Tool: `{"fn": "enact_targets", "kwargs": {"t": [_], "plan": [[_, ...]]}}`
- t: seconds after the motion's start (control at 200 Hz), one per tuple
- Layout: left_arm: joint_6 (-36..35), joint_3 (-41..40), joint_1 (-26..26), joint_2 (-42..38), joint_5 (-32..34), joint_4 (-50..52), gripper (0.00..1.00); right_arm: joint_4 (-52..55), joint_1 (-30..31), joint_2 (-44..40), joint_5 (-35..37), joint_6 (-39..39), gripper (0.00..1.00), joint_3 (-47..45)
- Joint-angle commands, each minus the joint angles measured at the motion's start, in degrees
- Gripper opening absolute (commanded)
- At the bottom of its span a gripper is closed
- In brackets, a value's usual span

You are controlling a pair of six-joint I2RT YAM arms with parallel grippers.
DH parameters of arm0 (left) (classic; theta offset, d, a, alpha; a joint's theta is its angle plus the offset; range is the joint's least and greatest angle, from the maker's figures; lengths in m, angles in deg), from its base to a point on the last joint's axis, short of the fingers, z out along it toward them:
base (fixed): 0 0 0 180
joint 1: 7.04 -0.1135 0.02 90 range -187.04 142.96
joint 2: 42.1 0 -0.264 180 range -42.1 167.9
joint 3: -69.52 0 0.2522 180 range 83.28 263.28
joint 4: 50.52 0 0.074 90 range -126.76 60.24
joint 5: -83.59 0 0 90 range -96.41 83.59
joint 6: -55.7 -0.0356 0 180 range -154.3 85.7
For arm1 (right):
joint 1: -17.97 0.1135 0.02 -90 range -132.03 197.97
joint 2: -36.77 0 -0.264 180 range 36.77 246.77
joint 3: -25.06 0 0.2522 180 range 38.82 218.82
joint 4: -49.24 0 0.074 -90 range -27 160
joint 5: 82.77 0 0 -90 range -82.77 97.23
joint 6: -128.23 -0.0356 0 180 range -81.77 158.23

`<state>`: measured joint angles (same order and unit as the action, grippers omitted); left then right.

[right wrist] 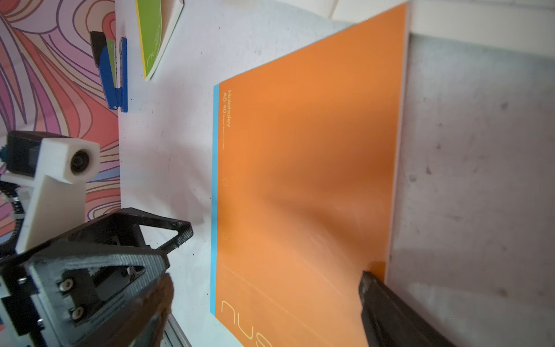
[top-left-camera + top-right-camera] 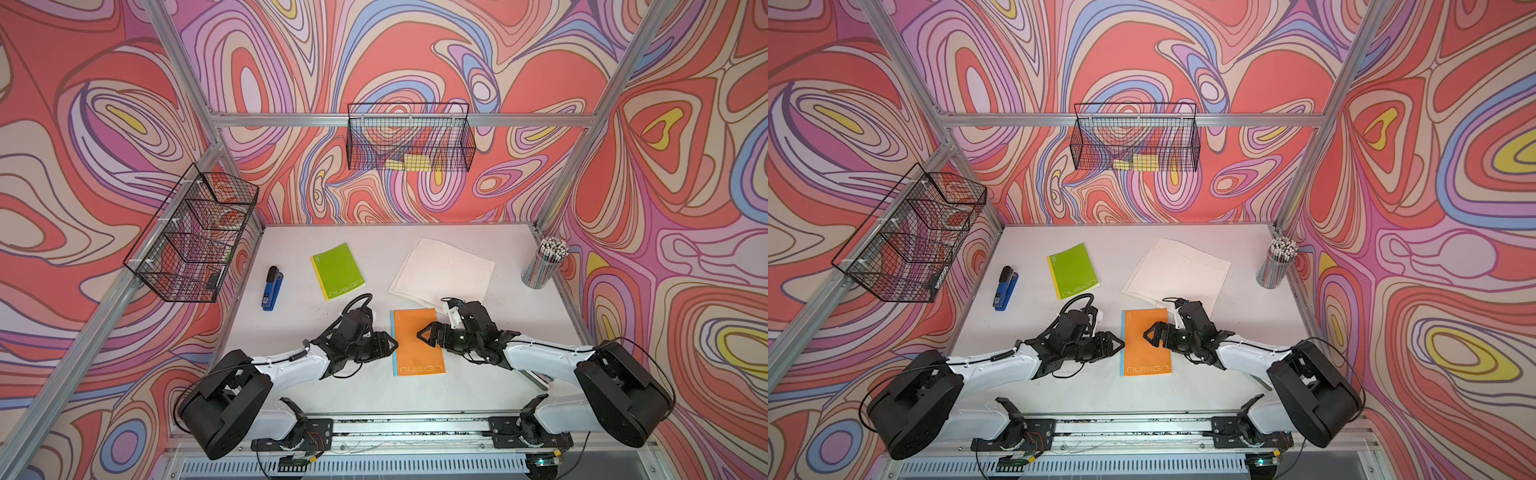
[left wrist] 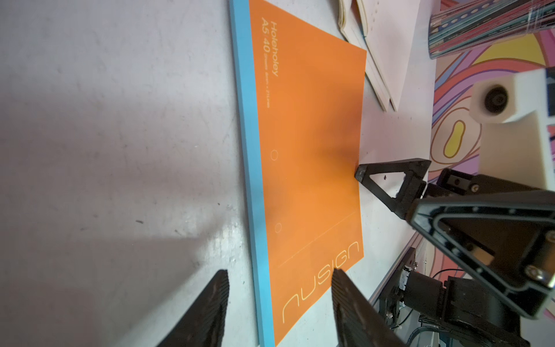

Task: Close the notebook
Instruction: Pick up the notebook from the center of the board.

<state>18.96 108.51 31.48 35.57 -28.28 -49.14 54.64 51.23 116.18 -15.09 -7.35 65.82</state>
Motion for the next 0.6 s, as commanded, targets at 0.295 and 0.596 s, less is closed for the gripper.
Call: {"fn": "enact_targets", "kwargs": {"t": [0.295, 0.596], "plan": [[4.4, 3.7, -1.1, 6.3, -1.2, -0.8, 0.57, 0.3, 0.4, 3.1, 0.0, -1.3, 0.98, -1.7], [6.3, 5.7, -2.0, 12.1, -4.9, -4.8, 0.52, 0.3, 0.4, 2.8, -0.1, -1.2, 0.98, -1.7]]}}
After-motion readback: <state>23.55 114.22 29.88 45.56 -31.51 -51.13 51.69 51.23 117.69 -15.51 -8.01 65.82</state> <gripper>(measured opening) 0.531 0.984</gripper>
